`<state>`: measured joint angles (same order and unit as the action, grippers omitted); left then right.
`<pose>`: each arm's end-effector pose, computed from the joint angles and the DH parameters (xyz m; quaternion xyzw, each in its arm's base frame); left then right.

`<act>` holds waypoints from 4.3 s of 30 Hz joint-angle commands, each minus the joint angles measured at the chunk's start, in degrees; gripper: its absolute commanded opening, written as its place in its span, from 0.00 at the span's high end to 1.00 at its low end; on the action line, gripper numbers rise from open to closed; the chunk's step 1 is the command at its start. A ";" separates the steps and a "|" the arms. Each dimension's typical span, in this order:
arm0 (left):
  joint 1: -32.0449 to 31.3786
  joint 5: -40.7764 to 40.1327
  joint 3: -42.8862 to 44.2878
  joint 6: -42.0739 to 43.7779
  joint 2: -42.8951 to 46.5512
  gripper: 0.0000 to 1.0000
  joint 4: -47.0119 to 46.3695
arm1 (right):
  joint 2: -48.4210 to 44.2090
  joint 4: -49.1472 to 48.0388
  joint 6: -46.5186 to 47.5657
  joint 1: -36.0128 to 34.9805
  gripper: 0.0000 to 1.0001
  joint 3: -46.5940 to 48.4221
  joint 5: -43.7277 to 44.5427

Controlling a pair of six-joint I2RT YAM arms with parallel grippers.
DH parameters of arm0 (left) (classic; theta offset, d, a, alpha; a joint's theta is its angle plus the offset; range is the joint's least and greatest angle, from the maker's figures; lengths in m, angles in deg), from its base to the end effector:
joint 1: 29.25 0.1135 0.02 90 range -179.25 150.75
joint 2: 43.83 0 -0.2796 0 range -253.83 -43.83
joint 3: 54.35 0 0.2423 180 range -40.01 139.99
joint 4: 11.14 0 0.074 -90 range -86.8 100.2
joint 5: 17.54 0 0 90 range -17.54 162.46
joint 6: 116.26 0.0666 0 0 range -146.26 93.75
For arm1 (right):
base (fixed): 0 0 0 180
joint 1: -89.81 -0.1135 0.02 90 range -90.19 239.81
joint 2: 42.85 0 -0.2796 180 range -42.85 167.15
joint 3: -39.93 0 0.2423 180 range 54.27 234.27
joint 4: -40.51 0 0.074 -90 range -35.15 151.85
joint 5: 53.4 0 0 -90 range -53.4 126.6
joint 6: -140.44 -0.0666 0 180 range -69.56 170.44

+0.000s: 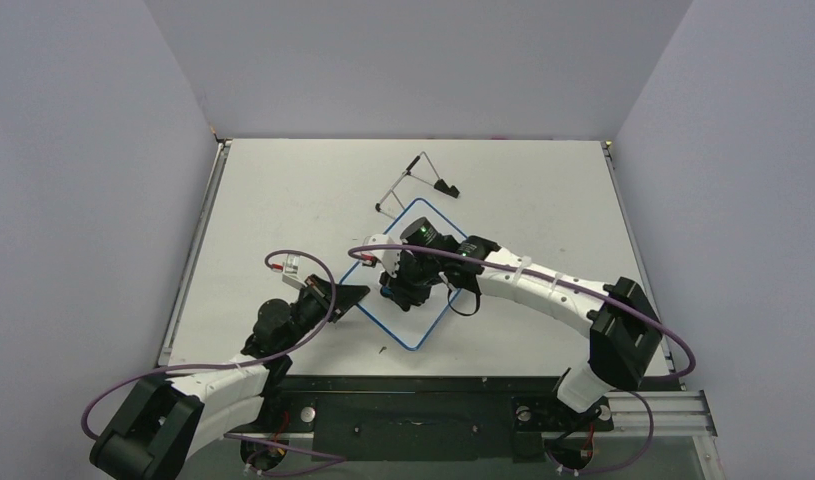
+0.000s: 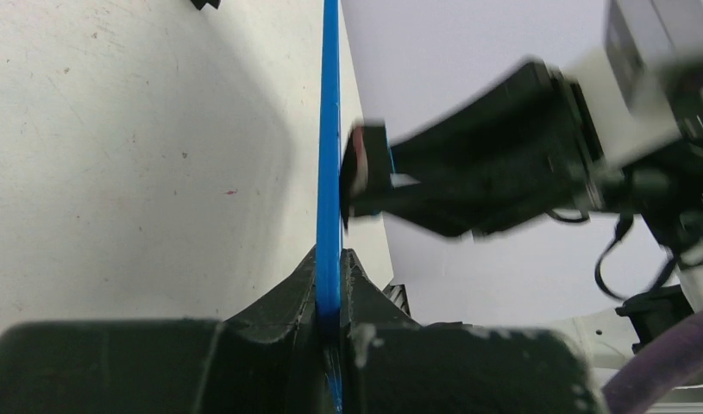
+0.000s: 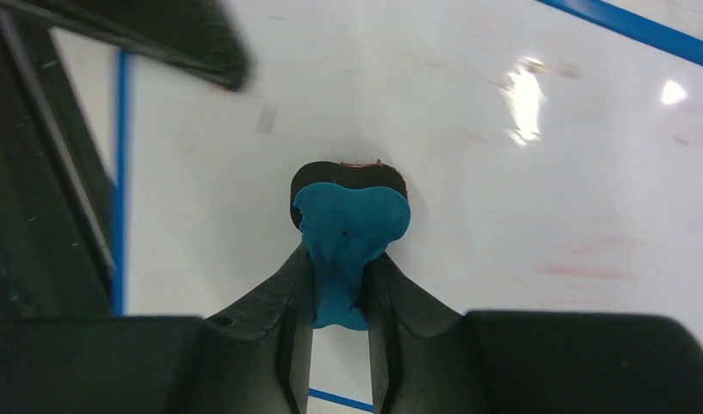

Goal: Erase the whiteboard
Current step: Erase the whiteboard at the center of the board.

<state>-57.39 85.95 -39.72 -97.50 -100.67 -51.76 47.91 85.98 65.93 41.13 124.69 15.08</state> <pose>0.1560 -0.1011 0.1809 -0.1853 0.6922 -0.5825 0.3837 0.2123 0.2785 0.2614 -0.5448 0.7530 0.2615 0.2603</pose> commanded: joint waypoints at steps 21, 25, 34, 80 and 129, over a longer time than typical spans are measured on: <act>-1.62 6.65 2.31 2.51 -4.71 1.00 -13.87 | -9.04 3.48 9.24 19.67 1.00 -7.48 -12.03; -1.74 6.74 2.21 2.63 -4.87 1.00 -14.04 | -10.63 2.72 13.41 17.89 1.00 -9.83 -9.66; -1.68 7.64 2.72 4.37 -3.26 1.00 -10.10 | -19.59 4.84 44.33 13.01 1.00 -18.39 -5.60; -1.39 2.25 2.13 0.07 -3.48 1.00 -6.39 | -19.61 -3.97 59.32 -14.13 1.00 -31.30 16.54; -1.21 8.54 2.71 2.61 -5.08 1.00 -10.67 | -4.33 -1.75 29.34 11.21 1.00 -7.64 5.91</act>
<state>-58.77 92.31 -39.63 -95.03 -106.68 -51.21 42.27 81.41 107.72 54.85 111.99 24.54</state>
